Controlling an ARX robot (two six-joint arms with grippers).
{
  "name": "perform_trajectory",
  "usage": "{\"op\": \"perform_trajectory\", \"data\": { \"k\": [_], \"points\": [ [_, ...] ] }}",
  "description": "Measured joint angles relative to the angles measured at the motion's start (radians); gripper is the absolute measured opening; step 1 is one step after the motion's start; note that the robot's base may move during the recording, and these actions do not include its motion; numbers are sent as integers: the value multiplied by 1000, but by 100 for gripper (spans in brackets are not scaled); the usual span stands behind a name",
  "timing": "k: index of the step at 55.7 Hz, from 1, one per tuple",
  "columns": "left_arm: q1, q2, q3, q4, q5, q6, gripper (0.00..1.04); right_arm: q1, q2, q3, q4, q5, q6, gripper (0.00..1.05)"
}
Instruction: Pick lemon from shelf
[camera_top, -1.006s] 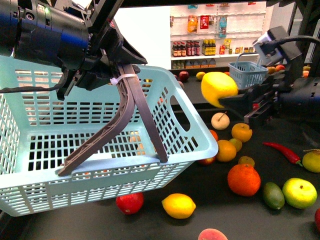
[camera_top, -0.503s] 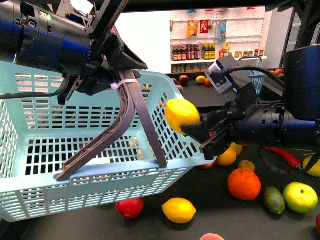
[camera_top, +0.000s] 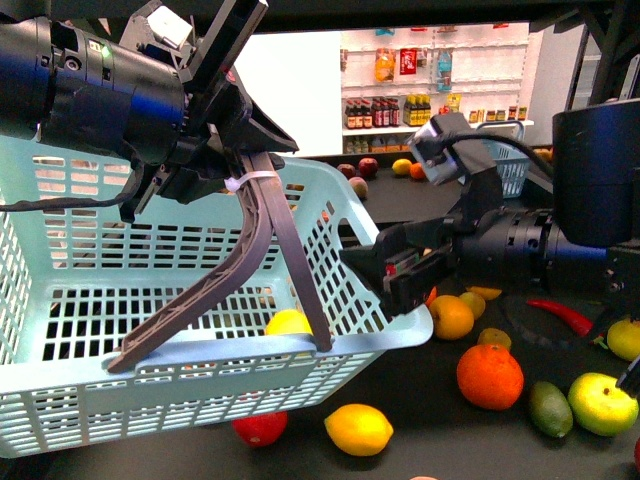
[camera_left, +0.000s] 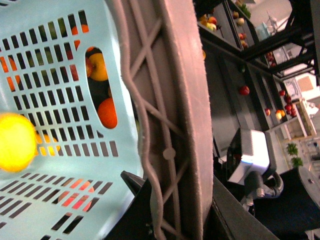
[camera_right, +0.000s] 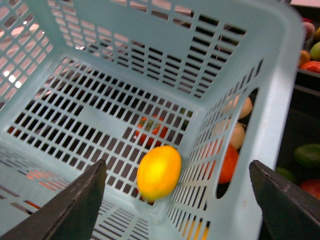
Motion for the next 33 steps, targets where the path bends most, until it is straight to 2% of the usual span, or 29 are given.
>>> {"op": "perform_trajectory", "data": {
  "k": [4, 20, 25, 33],
  "points": [
    [0, 1, 0, 0, -4, -1, 15, -26, -2, 12, 25, 2, 56, 99],
    [0, 2, 0, 0, -3, -1, 15, -195, 1, 89, 33, 27, 201, 97],
    [0, 2, 0, 0, -3, 0, 15, -242, 27, 111, -1, 45, 177, 97],
    [0, 2, 0, 0, -2, 0, 15, -284, 142, 116, -68, 43, 30, 97]
  ]
}}
